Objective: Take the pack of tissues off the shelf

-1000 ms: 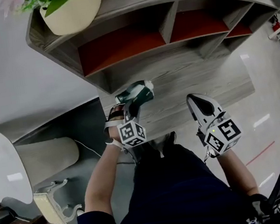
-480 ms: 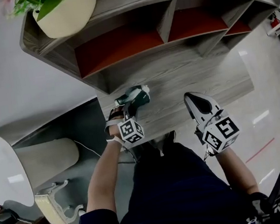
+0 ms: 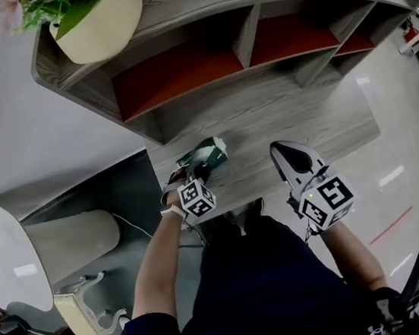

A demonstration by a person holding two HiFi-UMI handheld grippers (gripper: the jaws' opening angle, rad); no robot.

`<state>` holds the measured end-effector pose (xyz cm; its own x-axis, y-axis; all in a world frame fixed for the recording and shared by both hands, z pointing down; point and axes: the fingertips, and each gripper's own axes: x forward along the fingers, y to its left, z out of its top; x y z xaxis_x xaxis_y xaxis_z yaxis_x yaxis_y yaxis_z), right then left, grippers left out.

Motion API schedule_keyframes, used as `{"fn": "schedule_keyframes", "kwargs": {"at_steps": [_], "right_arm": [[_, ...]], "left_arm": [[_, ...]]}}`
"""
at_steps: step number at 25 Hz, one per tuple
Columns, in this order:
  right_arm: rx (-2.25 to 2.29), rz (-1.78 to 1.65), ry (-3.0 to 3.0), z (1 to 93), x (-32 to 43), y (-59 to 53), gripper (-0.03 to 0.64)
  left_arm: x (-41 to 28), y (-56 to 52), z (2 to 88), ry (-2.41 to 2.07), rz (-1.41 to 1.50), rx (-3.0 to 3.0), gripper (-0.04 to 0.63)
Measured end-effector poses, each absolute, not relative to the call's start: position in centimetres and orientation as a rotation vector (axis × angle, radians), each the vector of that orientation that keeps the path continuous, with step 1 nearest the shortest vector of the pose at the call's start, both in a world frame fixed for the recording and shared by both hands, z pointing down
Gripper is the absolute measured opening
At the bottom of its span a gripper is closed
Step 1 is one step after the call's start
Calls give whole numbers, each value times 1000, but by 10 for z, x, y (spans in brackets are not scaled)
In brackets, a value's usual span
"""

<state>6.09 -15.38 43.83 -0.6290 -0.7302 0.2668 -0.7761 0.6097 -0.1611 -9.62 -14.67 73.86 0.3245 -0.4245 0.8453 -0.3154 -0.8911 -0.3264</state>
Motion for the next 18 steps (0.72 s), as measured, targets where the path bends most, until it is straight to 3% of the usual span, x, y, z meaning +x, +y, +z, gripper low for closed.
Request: {"fn": "schedule_keyframes", "kwargs": {"at_steps": [6,12,18], "right_arm": [[1267,418,-2667,440,62,-152,4],[1248,406,-2675,440,62,-151,5],[1219,394,-2689,439,55,-149,3]], "left_arm": [[-86,-143,704,815,-1465,-2554,242],[-80,-130,643,1020,-1225,-2740,241],[-93,-140,549,1363,-777,-2878,201]]}}
